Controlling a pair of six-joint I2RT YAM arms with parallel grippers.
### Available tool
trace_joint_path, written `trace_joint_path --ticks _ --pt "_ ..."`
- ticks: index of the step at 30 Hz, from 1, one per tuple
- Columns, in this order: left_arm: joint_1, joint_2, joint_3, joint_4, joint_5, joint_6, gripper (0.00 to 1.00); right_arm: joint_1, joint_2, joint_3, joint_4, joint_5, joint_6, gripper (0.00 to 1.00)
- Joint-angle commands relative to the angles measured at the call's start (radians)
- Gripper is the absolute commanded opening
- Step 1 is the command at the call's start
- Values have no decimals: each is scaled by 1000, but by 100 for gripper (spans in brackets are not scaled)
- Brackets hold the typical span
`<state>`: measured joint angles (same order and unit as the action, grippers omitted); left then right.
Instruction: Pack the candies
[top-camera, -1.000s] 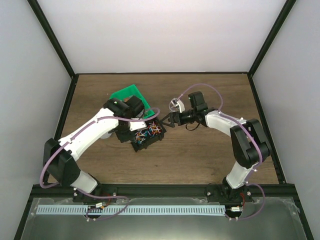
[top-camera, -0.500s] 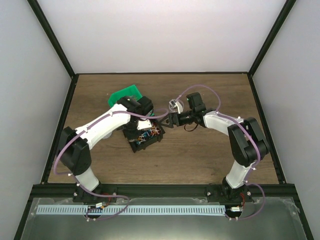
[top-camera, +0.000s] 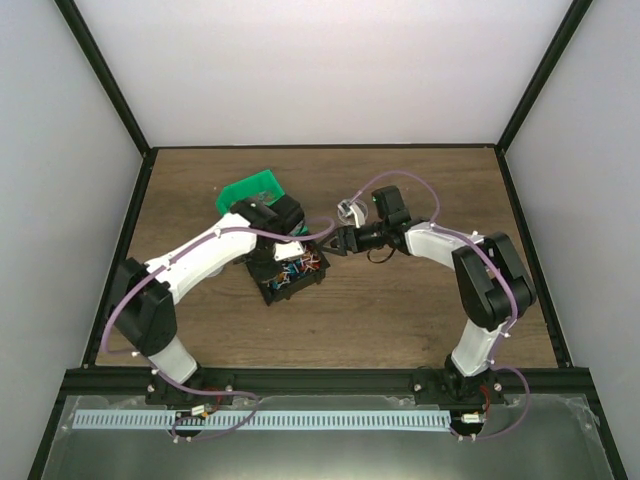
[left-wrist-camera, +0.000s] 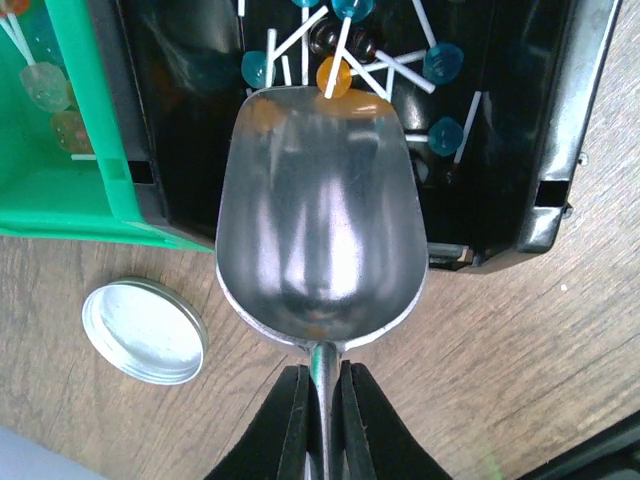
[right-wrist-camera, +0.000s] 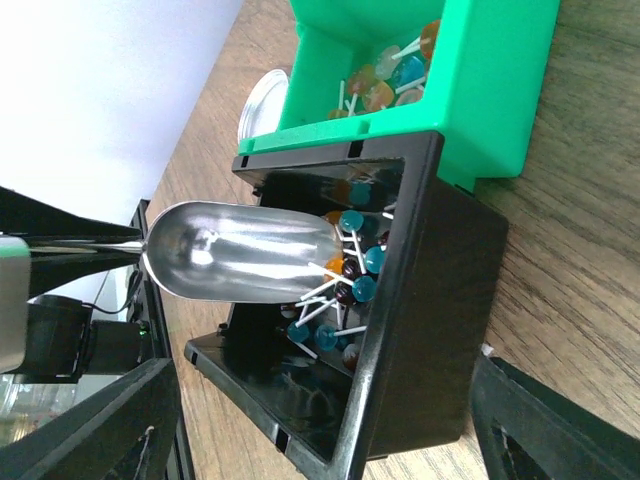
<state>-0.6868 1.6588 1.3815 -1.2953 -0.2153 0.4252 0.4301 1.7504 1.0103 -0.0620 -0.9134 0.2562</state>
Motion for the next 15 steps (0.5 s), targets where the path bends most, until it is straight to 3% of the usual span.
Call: trace_joint_path --ticks 1,15 --pt "3 -11 -108 154 92 3 4 21 27 -1 19 -4 4 79" --pt "6 -66 -306 434 206 -7 4 78 66 11 20 26 -16 64"
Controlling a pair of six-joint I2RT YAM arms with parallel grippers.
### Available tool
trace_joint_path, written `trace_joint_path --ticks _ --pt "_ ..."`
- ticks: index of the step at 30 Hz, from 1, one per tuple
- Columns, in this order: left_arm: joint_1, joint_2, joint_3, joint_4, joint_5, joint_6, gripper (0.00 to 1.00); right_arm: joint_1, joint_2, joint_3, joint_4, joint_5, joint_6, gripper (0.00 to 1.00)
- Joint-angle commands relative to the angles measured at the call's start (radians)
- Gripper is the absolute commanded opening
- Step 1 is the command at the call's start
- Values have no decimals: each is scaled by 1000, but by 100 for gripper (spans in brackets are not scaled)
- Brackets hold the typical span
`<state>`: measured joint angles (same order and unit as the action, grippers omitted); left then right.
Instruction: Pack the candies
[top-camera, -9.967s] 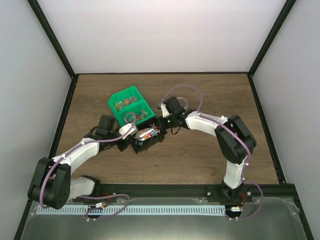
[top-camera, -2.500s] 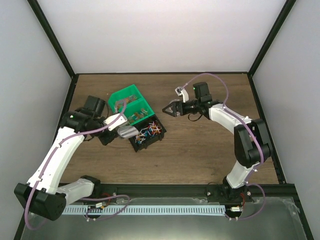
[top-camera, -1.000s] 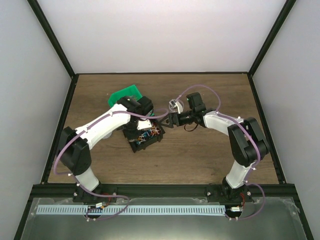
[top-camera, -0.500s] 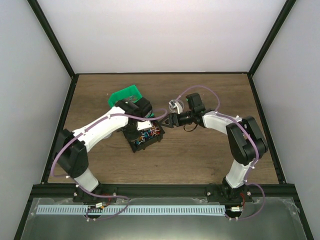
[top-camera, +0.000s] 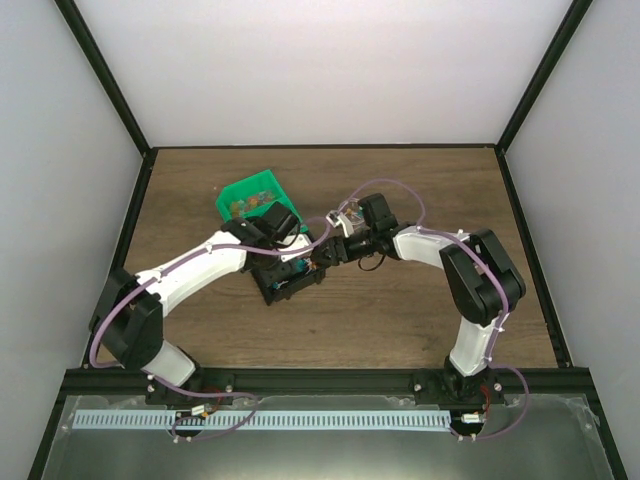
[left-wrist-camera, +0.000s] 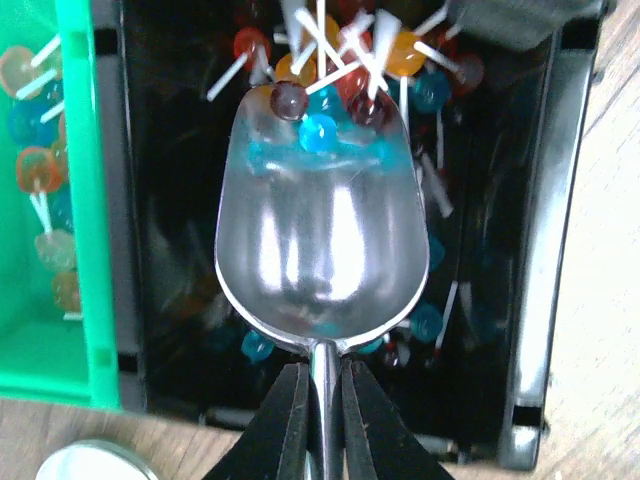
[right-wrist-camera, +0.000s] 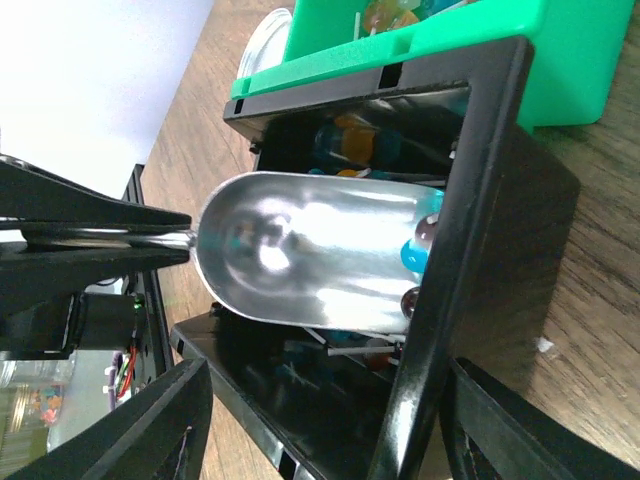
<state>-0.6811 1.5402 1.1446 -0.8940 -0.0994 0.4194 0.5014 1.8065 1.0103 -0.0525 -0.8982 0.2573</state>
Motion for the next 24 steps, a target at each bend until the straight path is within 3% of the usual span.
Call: trace_joint_path --ticks 1,11,24 --pt "0 55 -80 53 99 -4 4 6 10 11 11 11 -19 63" --pt "14 -27 -248 285 191 16 4 9 19 10 17 10 -26 56" --pt "227 -194 -428 513 497 150 4 9 12 27 -14 63 -60 56"
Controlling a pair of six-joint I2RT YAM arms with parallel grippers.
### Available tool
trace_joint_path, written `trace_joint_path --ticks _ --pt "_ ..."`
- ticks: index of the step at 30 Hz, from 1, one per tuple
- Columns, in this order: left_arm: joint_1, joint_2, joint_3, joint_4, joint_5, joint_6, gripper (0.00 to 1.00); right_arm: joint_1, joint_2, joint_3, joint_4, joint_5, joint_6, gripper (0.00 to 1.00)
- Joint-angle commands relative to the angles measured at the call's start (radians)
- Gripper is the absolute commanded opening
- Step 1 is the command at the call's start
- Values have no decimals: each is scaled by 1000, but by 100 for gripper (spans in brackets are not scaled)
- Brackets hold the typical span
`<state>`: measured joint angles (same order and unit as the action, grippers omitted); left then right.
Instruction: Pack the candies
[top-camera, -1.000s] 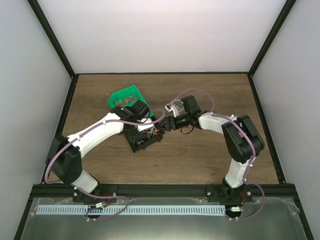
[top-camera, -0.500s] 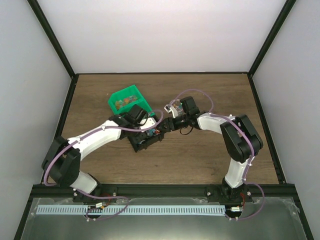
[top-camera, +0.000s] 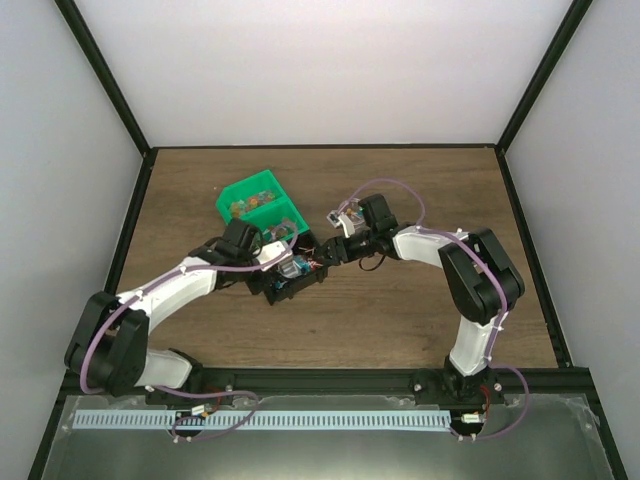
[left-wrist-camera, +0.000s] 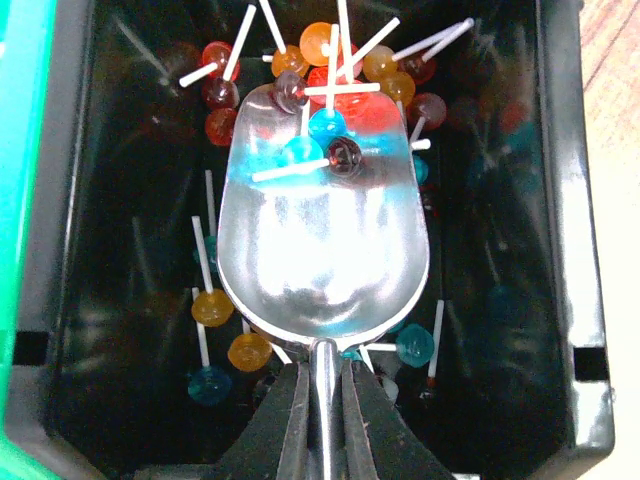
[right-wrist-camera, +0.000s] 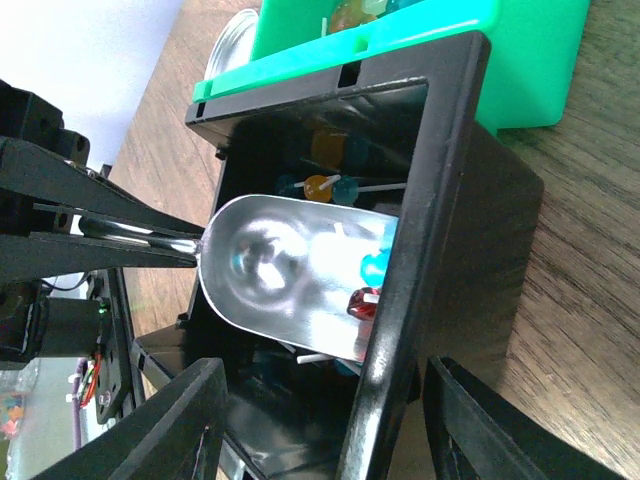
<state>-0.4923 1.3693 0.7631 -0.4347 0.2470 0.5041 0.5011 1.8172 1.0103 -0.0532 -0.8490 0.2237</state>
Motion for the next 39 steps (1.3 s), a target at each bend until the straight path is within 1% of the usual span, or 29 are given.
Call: trace_joint_path --ticks 1,8,14,16,20,23,27,31,39 --pt "48 -27 -57 73 170 66 4 10 -1 27 -14 16 -28 56" --pt "105 -15 -106 179 306 58 4 10 -3 34 -26 28 -41 56" --pt "157 -15 -143 239 366 45 4 10 -4 34 -28 32 -44 57" --pt "178 -28 -157 245 397 56 4 10 -4 34 -30 34 -44 57" --pt "228 -61 -181 246 414 72 4 8 -5 34 -33 39 -49 57" --pt "277 -80 -195 229 467 100 4 9 -7 34 -34 41 -53 57" --pt "315 -100 -214 229 537 130 4 8 -7 40 -36 31 -55 58" --pt "340 -104 -230 235 588 150 4 6 -21 39 -39 13 -63 65" --pt "411 -138 -257 241 683 159 4 -10 -67 42 -34 -37 -73 90"
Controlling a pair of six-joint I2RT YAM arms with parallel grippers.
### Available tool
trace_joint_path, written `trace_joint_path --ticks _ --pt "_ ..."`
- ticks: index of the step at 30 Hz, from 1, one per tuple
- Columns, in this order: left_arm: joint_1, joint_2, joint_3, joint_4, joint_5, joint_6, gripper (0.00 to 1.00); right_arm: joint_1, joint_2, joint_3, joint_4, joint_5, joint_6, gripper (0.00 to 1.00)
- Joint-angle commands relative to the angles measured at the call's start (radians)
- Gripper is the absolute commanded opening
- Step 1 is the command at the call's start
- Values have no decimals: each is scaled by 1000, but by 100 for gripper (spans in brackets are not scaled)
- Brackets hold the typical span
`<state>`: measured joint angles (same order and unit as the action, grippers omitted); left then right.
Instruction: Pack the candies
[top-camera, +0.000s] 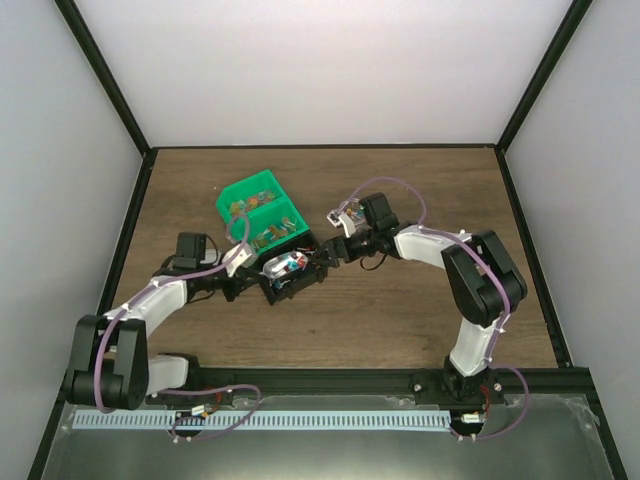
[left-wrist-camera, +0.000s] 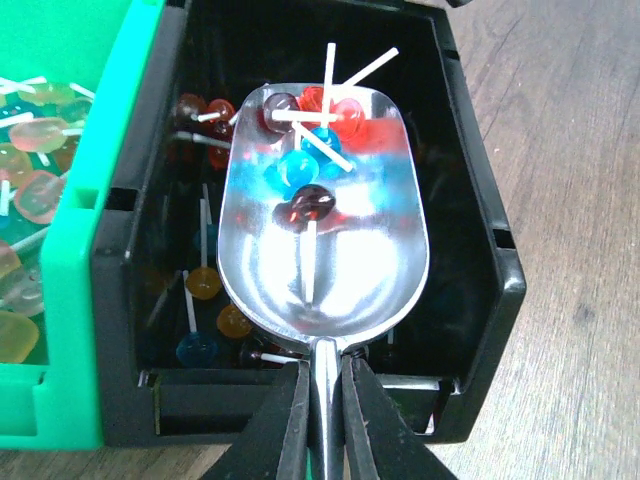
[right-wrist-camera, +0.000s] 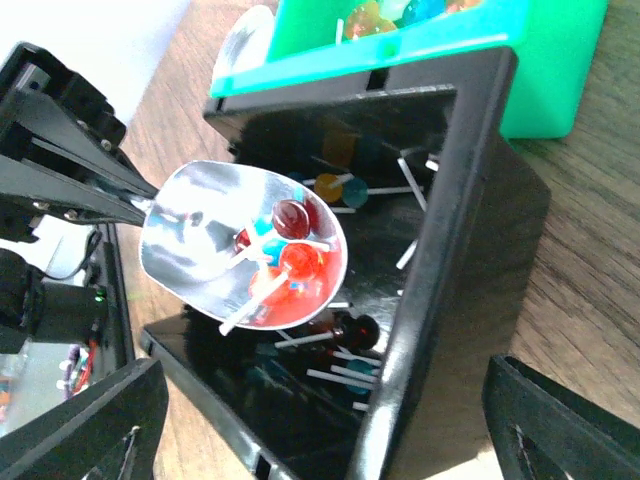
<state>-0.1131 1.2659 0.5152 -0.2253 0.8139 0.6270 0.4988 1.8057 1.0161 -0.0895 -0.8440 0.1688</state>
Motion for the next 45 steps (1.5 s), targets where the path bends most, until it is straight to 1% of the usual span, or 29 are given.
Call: trace_joint_path --ticks 1,4,6,9,13,15,18,22,25,29,35,45 --pt "37 -38 -8 29 126 36 4 -9 -62 35 4 -44 -21 92" --pt "54 -56 -8 30 147 24 4 -16 -79 35 8 -48 -25 99" --pt "59 -71 -4 39 136 5 4 -23 -86 36 7 -51 -23 100" --pt "61 -84 34 -9 119 2 4 -41 -95 47 -2 -68 -22 100" --pt "59 -94 124 -110 105 -16 4 -75 -119 52 0 -90 -18 100" --pt "58 -87 184 -151 67 -36 4 -95 -135 59 -4 -95 -23 100" --pt "54 -64 280 -221 35 -27 4 -134 -147 93 -36 -123 -43 100" --pt "41 -4 396 -288 -1 -11 4 -203 -145 144 -64 -155 -50 100" --pt "22 57 479 -339 -35 12 4 -246 -133 179 -74 -126 -33 100" --pt "-4 152 590 -372 -41 4 4 -283 -103 234 -97 -104 -17 100" --pt "-98 259 696 -371 -137 -3 4 -303 -108 221 -80 -64 -30 100" --pt "-200 461 898 -420 -199 5 4 -316 -105 232 -108 -17 -61 100"
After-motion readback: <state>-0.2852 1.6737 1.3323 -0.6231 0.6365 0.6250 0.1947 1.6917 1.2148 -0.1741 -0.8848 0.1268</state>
